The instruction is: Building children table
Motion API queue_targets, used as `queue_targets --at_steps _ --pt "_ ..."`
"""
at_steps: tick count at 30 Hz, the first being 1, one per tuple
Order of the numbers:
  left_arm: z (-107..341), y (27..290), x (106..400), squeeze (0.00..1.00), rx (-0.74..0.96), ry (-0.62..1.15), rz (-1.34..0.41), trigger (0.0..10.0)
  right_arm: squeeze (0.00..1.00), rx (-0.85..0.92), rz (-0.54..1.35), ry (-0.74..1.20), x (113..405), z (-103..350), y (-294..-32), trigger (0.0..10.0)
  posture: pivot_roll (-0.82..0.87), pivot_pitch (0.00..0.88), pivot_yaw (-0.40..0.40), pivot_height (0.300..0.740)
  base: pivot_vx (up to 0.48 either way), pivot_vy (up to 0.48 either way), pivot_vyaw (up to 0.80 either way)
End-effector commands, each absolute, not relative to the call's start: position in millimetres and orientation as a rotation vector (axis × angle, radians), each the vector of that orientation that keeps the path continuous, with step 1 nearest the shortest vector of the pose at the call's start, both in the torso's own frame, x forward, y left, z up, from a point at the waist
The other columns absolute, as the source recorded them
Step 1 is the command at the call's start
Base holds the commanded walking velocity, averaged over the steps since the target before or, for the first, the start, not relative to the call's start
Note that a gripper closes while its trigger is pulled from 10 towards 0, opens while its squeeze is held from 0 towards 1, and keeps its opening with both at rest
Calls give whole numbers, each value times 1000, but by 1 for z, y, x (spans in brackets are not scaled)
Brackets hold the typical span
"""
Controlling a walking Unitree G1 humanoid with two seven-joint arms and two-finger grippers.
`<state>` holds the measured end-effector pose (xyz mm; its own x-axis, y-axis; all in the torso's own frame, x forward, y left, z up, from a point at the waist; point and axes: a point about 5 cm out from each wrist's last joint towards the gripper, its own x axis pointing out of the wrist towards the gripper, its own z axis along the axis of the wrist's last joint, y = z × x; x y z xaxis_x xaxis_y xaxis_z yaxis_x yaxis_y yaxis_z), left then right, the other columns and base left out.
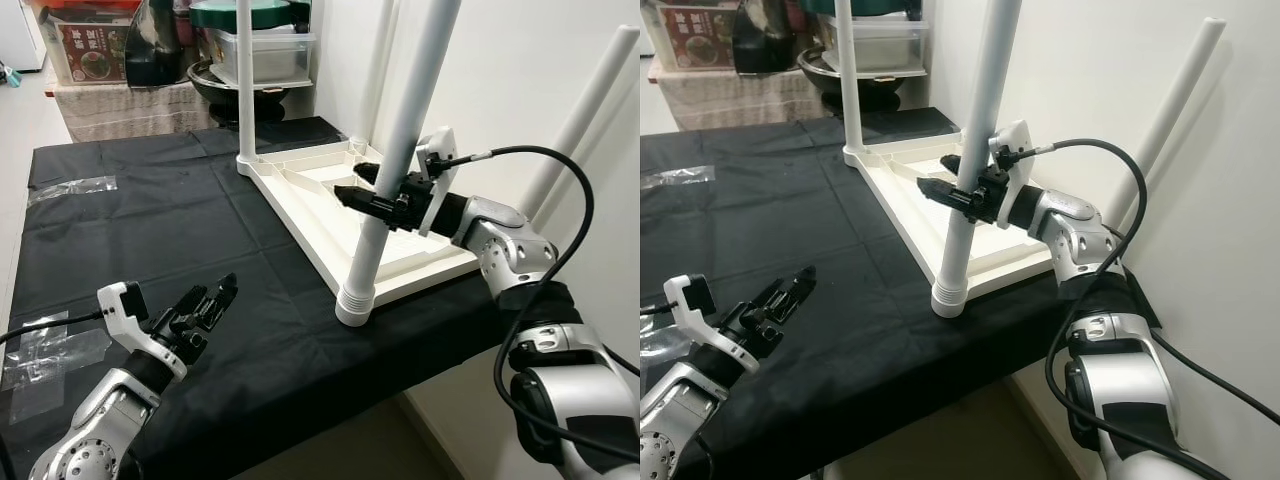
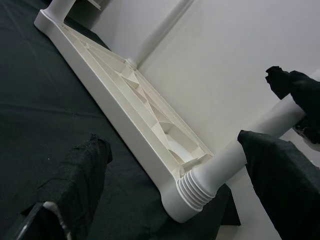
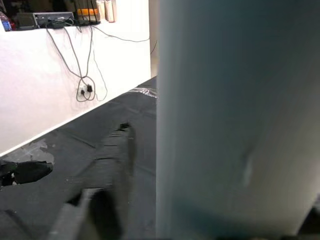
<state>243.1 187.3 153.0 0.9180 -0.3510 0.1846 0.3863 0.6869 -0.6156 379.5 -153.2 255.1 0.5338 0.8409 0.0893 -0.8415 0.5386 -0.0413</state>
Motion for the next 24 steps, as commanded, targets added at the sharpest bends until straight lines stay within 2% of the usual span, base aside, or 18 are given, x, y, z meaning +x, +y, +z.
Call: queue_targets --at_steps 1,24 --pt "152 185 242 0 -700 -39 -423 10000 0 11 991 -109 381 256 -154 0 65 0 -102 740 0 0 0" --pt "151 183 243 0 -706 -35 -425 10000 0 70 897 39 381 217 -148 0 57 0 -104 740 0 0 0"
